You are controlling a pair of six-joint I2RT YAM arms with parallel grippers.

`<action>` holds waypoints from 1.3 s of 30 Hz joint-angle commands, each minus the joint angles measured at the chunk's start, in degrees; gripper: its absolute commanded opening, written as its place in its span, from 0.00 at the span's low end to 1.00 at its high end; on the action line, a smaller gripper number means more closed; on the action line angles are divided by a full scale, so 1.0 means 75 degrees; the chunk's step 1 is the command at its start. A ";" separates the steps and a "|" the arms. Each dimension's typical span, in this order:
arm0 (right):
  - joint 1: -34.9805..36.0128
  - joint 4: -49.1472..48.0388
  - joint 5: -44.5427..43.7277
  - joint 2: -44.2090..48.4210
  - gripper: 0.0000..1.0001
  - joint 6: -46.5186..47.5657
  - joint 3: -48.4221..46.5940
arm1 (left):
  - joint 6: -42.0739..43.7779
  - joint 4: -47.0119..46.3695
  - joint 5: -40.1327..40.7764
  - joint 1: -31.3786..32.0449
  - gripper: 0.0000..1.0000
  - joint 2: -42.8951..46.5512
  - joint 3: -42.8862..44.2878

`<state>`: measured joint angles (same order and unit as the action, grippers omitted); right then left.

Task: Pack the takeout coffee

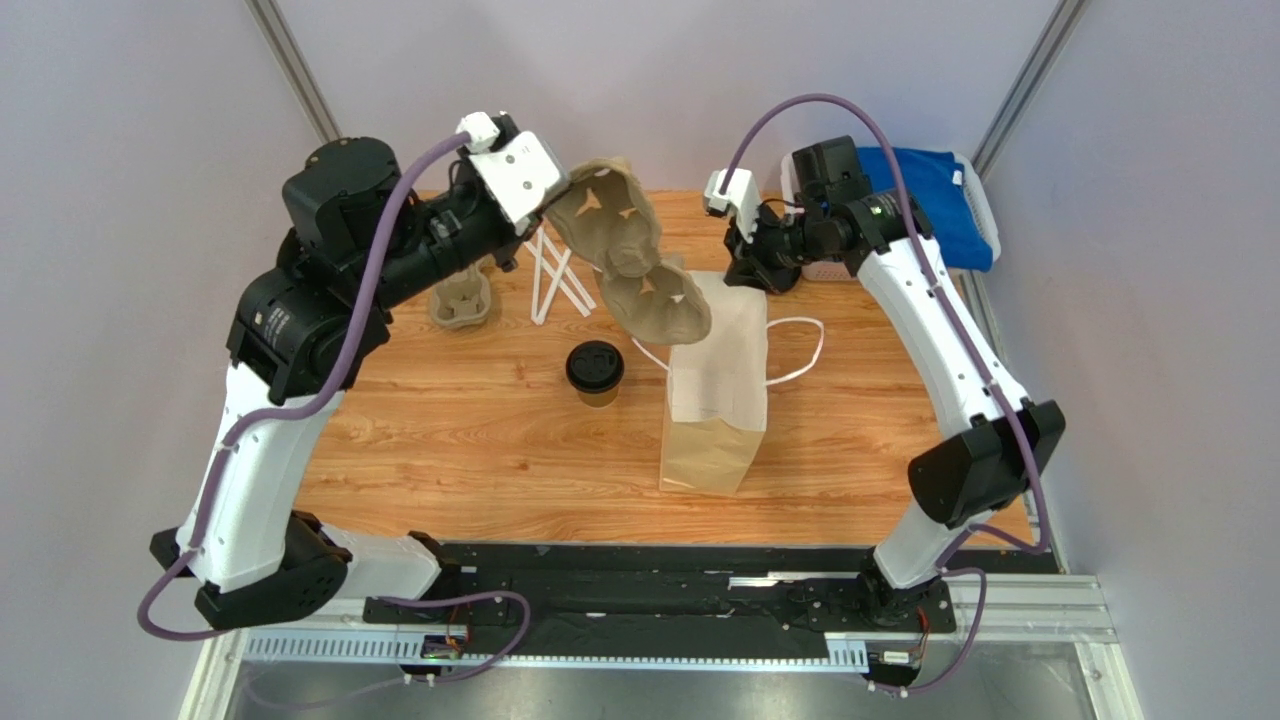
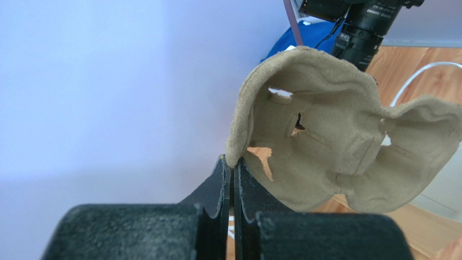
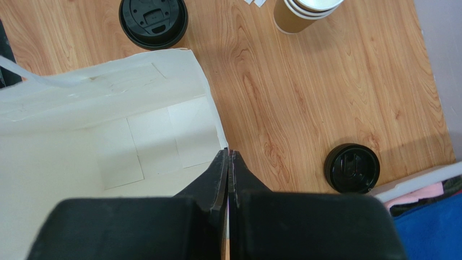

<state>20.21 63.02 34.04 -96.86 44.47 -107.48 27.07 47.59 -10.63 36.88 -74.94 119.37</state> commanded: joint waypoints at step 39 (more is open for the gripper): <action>0.0165 0.1333 0.0664 0.1759 0.00 -0.0375 -0.0174 | 0.4163 -0.2281 0.4031 0.4961 0.00 0.0207 -0.3719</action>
<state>20.88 67.64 35.75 -83.29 38.81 -103.04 63.31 26.63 18.72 72.66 -72.69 89.49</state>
